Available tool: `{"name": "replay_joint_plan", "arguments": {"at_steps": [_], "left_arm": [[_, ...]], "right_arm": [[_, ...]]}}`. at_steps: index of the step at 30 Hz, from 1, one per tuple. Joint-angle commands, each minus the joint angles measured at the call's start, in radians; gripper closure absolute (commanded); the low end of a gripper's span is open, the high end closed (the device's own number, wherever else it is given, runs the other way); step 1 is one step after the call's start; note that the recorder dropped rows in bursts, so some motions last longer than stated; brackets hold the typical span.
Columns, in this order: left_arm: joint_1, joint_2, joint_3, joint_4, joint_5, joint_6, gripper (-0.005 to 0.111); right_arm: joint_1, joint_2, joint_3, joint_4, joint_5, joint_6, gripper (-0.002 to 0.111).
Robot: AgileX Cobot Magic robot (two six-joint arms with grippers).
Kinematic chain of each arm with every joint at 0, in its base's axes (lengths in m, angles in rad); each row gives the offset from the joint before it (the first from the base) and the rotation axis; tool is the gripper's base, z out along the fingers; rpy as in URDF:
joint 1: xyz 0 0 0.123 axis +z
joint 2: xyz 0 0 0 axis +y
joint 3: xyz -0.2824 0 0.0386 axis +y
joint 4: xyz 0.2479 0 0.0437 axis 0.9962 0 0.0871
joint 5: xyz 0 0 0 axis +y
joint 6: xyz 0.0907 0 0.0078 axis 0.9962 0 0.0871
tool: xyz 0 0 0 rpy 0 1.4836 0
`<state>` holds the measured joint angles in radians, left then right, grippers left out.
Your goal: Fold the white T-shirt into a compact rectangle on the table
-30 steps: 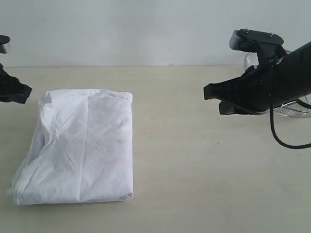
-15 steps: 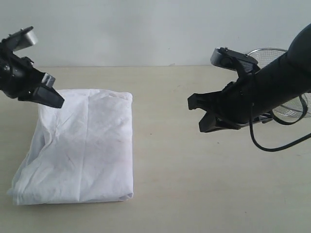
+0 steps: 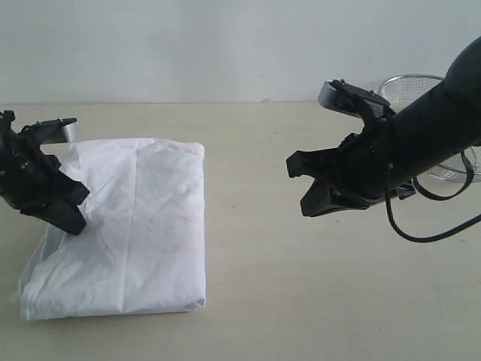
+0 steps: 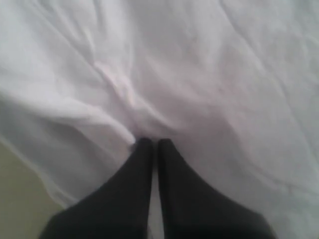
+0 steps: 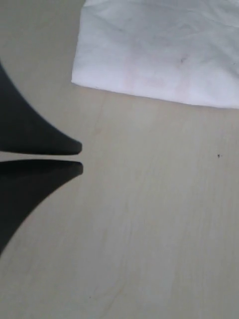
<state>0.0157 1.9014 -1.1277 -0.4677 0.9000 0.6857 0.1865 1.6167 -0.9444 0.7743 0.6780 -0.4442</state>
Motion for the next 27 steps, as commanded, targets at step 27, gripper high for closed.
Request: {"name": "replay_joint_plan", "arguments": {"at_steps": [27], "left_arm": [[0.021,-0.057,-0.013,-0.296,-0.011,-0.027,0.102]], "right_arm": [[-0.009,0.393,-0.487,0.241,0.382,-0.083,0.108]]}}
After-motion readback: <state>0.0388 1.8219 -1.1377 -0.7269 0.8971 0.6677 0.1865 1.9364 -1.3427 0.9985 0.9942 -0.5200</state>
